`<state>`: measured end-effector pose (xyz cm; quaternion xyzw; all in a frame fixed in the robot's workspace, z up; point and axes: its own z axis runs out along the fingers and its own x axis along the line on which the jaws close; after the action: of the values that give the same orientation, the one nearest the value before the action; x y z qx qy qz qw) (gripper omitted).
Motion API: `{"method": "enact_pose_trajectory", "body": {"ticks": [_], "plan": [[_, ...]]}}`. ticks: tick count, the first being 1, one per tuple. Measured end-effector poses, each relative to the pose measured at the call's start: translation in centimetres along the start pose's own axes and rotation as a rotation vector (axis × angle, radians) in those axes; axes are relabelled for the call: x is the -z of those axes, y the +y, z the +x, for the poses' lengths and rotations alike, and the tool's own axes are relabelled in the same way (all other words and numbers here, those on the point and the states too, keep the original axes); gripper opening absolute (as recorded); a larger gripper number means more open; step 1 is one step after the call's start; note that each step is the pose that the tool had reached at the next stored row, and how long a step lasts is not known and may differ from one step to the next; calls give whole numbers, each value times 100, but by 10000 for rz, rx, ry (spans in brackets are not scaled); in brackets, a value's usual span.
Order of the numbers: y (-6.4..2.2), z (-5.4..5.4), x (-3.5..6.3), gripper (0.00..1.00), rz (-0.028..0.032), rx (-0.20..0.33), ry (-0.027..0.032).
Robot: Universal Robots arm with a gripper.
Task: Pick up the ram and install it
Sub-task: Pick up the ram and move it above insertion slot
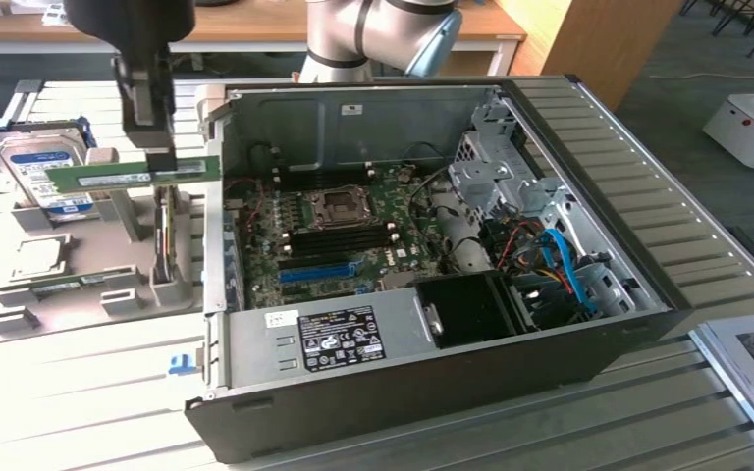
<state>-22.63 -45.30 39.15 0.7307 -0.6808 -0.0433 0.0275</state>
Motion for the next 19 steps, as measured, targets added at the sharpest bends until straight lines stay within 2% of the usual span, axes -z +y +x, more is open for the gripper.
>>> {"method": "enact_pose_trajectory", "body": {"ticks": [19], "plan": [[-623, 44, 63, 12, -31, 0, -2]]}}
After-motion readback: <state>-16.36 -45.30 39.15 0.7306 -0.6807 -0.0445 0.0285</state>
